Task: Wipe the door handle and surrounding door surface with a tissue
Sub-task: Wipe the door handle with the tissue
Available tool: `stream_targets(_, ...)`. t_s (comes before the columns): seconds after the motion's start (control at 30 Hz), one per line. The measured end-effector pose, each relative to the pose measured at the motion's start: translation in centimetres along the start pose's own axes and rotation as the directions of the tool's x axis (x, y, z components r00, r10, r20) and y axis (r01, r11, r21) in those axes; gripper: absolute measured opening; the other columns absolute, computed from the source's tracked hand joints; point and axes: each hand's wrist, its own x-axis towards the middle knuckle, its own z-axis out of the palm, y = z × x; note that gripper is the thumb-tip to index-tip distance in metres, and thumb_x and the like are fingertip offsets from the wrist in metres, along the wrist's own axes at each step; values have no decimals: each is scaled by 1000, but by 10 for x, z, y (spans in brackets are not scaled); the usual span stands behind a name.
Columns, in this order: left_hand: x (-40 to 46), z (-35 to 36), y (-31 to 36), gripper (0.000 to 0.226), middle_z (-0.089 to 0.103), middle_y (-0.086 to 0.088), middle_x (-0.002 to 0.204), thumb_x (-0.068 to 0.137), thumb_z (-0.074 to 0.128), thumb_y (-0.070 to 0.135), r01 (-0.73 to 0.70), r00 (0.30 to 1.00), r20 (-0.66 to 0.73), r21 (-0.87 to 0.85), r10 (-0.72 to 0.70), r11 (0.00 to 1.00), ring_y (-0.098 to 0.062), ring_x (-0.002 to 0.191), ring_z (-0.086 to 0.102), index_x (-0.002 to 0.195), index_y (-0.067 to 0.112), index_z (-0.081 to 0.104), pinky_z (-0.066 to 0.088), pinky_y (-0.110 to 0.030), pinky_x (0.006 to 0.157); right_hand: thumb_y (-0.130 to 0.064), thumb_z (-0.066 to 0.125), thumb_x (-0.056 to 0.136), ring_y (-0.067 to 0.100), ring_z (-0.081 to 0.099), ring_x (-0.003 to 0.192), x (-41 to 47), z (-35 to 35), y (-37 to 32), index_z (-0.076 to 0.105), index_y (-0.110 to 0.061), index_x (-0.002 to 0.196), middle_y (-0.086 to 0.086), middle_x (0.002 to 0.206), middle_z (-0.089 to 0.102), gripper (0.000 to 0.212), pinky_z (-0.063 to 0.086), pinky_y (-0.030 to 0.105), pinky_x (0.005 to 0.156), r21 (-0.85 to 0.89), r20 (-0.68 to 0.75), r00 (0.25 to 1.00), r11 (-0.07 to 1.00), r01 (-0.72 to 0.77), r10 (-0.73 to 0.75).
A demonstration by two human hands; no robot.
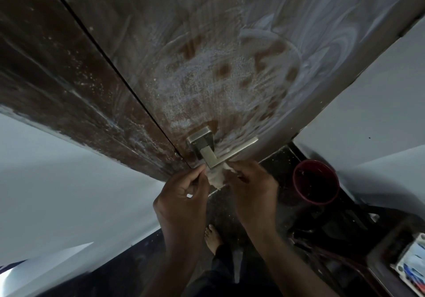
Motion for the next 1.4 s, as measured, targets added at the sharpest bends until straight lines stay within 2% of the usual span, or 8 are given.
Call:
stream_targets(0.13,2,2,5,24,75,21,95,87,76,17,0,1000,-21,-38,-1,999,16,86,69,110,24,79,49,-1,74,-2,77,82,1,70,79,8,-38,-42,77,-14,98,-5,93,74,21,56,14,71,-132,-68,969,965,228,-238)
stream_targets(0.23,3,3,7,24,74,20,95,86,76,16,4,1000,-29,-39,-5,999,16,86,68,109,23,80,47,0,73,-1,72,82,13,66,78,31,-27,-64,77,-11,94,4,89,73,16,54,19,72,-377,95,909,831,410,-406)
stream_targets(0.37,2,3,10,24,78,15,97,86,76,14,4,999,-41,-48,-6,999,15,86,69,107,25,80,47,0,73,-11,69,84,22,54,103,45,-5,-68,73,-21,86,-4,88,71,11,30,37,91,-648,219,948,691,319,-232)
stream_targets(0.47,1,3,13,26,78,15,94,85,76,12,-7,999,-53,-58,4,998,13,83,69,106,26,80,47,0,71,-16,67,89,16,54,101,47,0,-68,71,-25,84,-10,83,67,11,16,30,83,-579,205,969,781,235,-140)
stream_targets(0.6,-1,1,17,25,73,25,88,85,76,9,10,998,-60,-93,-16,996,14,78,68,104,25,81,45,1,67,-22,68,91,16,62,91,48,-6,-71,73,-22,83,-11,78,68,9,36,39,96,-354,124,981,917,182,-147)
stream_targets(0.77,-3,0,14,25,75,25,93,85,75,17,17,997,-67,-94,-23,995,9,82,71,106,30,81,53,-6,72,-22,65,93,16,54,97,42,-1,-64,71,-22,82,-7,83,68,12,16,30,79,-485,172,971,844,228,-164)
stream_targets(1.27,-6,2,14,24,76,21,93,87,76,16,31,997,-73,-81,-37,996,6,82,71,106,29,81,55,-10,73,-19,66,86,19,56,95,31,-13,-55,77,-23,89,-7,87,72,12,16,29,82,-535,175,895,724,436,-410)
stream_targets(1.4,-5,1,15,23,76,22,98,86,76,18,15,996,-82,-91,-22,996,10,88,71,108,26,81,54,-8,80,-6,68,87,23,57,93,26,-22,-36,76,-6,98,7,95,70,14,46,34,77,-532,114,866,707,466,-486)
